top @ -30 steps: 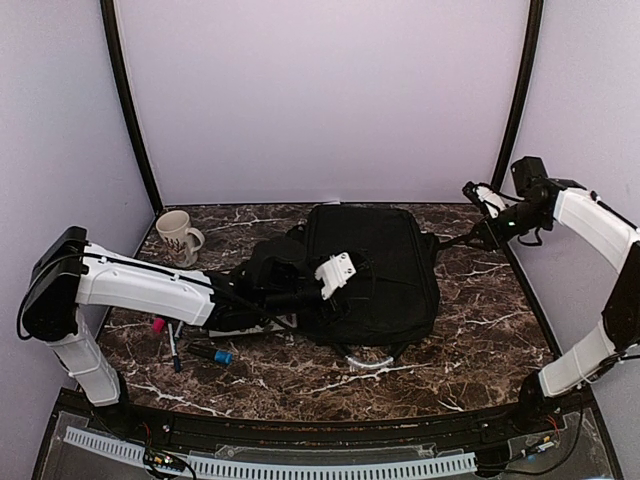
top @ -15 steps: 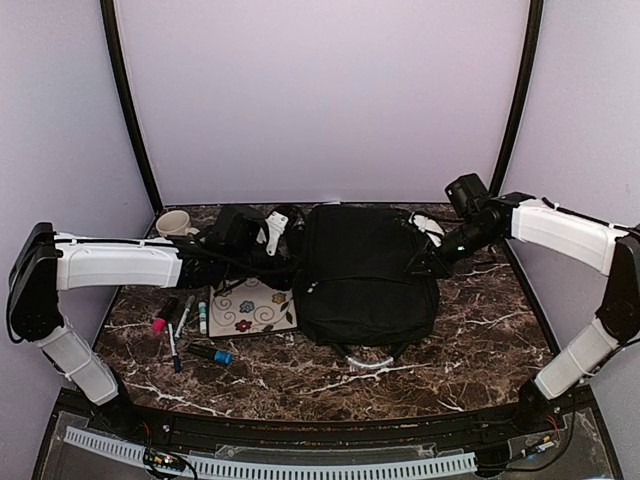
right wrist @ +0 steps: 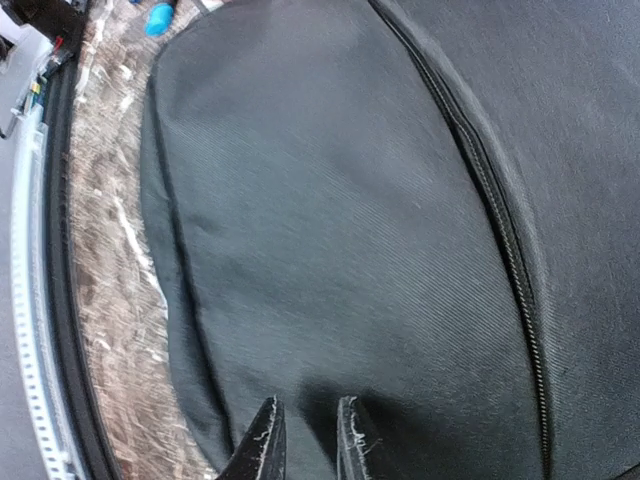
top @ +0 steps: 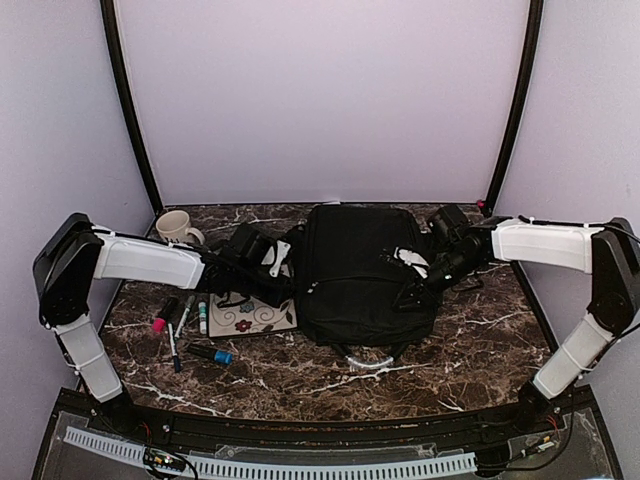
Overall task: Pack the student bag
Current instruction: Move the student bag to the center of the board.
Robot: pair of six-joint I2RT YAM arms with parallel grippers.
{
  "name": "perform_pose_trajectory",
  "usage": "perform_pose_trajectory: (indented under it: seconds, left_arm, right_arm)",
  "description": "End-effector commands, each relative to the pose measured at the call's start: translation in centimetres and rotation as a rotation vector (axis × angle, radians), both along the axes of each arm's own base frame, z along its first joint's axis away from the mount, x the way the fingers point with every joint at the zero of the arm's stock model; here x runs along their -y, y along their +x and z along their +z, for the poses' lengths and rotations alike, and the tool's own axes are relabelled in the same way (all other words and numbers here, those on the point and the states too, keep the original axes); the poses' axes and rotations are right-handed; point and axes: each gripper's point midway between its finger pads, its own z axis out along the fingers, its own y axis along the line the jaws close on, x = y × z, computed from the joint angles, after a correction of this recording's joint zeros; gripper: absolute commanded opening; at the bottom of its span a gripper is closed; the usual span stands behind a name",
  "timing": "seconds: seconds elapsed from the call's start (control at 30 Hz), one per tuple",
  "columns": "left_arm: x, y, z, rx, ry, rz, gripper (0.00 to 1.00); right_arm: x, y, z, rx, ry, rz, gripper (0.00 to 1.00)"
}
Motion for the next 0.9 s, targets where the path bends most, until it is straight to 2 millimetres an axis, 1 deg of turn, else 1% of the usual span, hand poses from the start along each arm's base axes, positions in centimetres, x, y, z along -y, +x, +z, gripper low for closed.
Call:
perform_pose_trajectory:
  seconds: [0.0,0.13,0.23,0.3,0.37,0.4,0.47,0.53,0.7,0.87]
  left_arm:
    - [2.5,-0.6,0.0,-0.029,-0.067,-0.072,0.13]
    - [5.7,-0.9,0.3,-0.020,-0.128,-0.128,0.14]
    - [8.9,-1.0,0.6,-0.042,-0.203,-0.178,0.14]
    - [10.7,-0.9,0.6,-0.042,-0.220,-0.205,0.14]
    - [11.6,-0.8,0.7,-0.034,-0.211,-0.223,0.14]
    - [11.7,-0.7,0.8,-0.026,-0.202,-0.225,0.15]
    - [11.3,-0.7,1.2,-0.015,-0.182,-0.221,0.17]
    - [10.0,-1.0,1.5,-0.001,-0.150,-0.202,0.19]
    - [5.6,-2.1,3.0,0.027,-0.061,-0.107,0.24]
    - [0.9,-4.5,3.1,-0.021,0.038,-0.033,0.37]
  right_arm:
    - [0.6,1.0,-1.5,0.036,-0.057,-0.034,0.20]
    - [0.8,1.4,-1.4,0.063,-0.071,-0.049,0.21]
    - [1.4,2.3,-1.6,0.097,-0.104,-0.085,0.20]
    - [1.5,2.6,-1.4,0.106,-0.103,-0.100,0.21]
    - [1.6,2.6,-1.1,0.105,-0.095,-0.101,0.21]
    - [1.6,2.5,-1.0,0.106,-0.092,-0.101,0.21]
    - [1.6,2.4,-0.7,0.111,-0.085,-0.099,0.21]
    - [1.7,2.4,-0.3,0.119,-0.075,-0.098,0.22]
    - [1.7,2.4,0.1,0.133,-0.065,-0.090,0.24]
    - [1.5,2.3,0.6,0.137,-0.052,-0.083,0.26]
